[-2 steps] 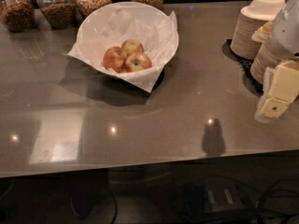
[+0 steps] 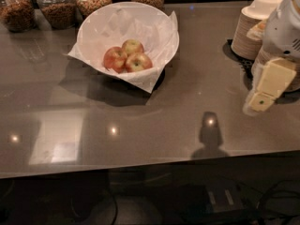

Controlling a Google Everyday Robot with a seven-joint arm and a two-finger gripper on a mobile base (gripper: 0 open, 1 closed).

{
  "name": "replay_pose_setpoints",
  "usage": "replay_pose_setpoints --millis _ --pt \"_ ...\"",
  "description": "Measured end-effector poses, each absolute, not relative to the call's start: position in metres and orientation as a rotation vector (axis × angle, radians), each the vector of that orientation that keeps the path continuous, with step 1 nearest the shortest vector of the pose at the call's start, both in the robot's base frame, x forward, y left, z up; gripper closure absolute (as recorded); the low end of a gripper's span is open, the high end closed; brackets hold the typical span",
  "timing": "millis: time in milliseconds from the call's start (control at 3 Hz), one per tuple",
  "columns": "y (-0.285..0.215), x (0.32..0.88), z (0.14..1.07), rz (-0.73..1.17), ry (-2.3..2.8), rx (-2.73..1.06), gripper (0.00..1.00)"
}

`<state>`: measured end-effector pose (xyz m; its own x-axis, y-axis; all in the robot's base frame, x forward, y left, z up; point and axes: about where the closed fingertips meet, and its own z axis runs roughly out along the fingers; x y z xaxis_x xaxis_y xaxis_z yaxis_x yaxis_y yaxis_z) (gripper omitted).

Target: Pick apple from white bowl

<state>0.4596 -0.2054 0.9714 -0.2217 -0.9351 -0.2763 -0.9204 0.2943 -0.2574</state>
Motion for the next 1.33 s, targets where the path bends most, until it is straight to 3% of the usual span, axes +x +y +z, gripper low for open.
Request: replay_pose_setpoints --millis 1333 --pt "-0.116 0.592 0.956 0.145 1.986 -1.437 0.00"
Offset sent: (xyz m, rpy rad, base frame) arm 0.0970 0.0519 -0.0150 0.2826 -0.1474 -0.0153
